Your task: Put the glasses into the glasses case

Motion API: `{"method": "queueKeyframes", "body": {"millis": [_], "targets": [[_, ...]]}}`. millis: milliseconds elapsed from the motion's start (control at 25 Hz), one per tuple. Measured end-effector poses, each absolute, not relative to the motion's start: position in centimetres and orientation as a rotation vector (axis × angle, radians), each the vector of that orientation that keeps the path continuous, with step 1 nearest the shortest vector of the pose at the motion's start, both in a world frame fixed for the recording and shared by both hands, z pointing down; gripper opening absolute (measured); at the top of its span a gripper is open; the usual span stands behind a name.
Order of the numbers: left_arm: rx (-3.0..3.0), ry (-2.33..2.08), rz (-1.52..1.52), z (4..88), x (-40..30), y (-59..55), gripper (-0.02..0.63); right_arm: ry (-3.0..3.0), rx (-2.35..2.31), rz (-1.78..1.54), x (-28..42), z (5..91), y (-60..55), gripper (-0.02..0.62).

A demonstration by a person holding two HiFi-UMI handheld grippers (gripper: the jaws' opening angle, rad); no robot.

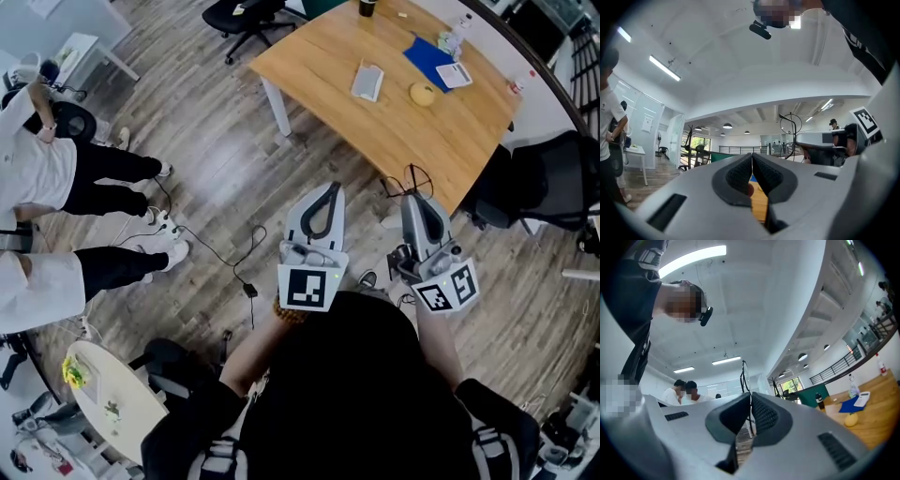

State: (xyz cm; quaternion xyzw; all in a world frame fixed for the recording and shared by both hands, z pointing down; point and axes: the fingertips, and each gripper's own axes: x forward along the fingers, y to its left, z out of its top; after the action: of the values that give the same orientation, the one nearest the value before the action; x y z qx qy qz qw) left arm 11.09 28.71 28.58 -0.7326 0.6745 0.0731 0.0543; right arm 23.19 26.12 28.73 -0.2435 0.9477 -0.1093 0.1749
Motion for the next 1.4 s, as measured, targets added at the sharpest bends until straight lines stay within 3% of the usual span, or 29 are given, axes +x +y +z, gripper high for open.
{"method": "queueKeyframes", "body": {"millis": [1400], "targets": [[-2.236,2.054,0.172,29.8,5.2,21.1,0.023,2.709,-0.694,-0.3,15.9,30.2,18.1,0.015]]}}
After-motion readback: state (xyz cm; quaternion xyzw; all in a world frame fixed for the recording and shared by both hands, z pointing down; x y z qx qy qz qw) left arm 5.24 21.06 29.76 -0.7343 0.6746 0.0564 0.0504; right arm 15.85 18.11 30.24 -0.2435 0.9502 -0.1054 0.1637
